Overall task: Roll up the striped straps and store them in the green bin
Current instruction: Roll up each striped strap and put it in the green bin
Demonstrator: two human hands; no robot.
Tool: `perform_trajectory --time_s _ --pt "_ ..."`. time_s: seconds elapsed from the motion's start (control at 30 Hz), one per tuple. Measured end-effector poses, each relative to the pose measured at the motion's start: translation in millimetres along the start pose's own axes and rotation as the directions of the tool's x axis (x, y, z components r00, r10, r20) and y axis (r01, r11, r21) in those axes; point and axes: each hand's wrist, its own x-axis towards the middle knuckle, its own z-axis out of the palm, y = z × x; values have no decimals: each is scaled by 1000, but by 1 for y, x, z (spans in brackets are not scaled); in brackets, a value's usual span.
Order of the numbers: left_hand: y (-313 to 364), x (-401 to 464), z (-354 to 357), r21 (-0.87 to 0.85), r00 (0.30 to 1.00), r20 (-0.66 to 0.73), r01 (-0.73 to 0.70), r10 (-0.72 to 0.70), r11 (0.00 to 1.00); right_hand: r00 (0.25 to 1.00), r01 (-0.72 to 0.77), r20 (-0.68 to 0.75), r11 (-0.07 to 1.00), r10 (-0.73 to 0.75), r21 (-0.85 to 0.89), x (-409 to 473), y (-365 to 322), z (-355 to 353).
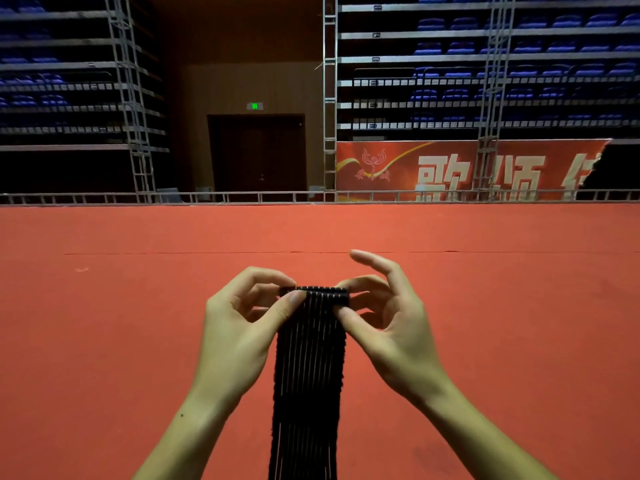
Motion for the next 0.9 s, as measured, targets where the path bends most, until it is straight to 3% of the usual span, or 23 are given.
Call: perform_trajectory --time_s 0.2,0.47,0.77,0.9 --pt "2 0 -6 52 987 158 5 -13 999 999 30 -31 1000 -30 6 5 -7 -1" --pt "1 -3 -4 -30 978 200 62 -55 998 998 -17 -56 1000 17 13 1 1 1" --pt "-2 -2 -10 34 977 215 -14 6 999 975 -205 101 975 196 91 -3 3 -6" --pt "-5 -5 -13 71 972 234 -35 17 997 981 -142 131 990 143 -13 -2 7 -4"
